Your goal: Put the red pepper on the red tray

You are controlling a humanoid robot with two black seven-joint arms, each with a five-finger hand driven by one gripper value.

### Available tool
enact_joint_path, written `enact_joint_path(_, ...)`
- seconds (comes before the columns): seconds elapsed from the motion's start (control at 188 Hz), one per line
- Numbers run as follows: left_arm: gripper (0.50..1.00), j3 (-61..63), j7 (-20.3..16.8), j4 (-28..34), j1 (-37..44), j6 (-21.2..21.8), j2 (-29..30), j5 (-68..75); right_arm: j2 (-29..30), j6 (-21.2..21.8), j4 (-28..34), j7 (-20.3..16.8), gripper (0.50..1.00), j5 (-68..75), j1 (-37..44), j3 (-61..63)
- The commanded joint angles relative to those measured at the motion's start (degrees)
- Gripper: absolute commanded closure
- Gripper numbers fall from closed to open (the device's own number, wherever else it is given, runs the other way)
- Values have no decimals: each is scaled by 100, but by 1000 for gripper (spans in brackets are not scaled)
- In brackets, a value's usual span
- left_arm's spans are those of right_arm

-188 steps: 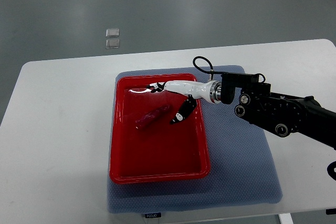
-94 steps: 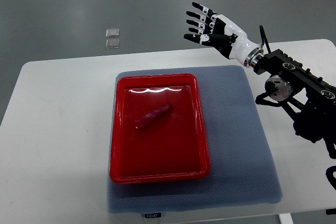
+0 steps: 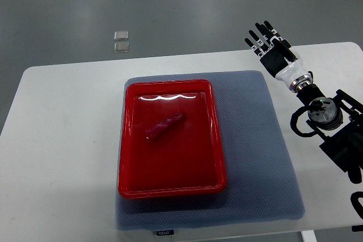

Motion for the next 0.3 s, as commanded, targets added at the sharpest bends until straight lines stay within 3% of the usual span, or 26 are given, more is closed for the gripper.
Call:
enact_joint_path(0.0,500,15,0,-9,1,0,0,0,1,28,-43,-4,587,-1,-11,-9)
enact_joint_path(0.293,500,6,0,0,1,0,0,0,10,37,-105,-4,587,-36,-11,-70)
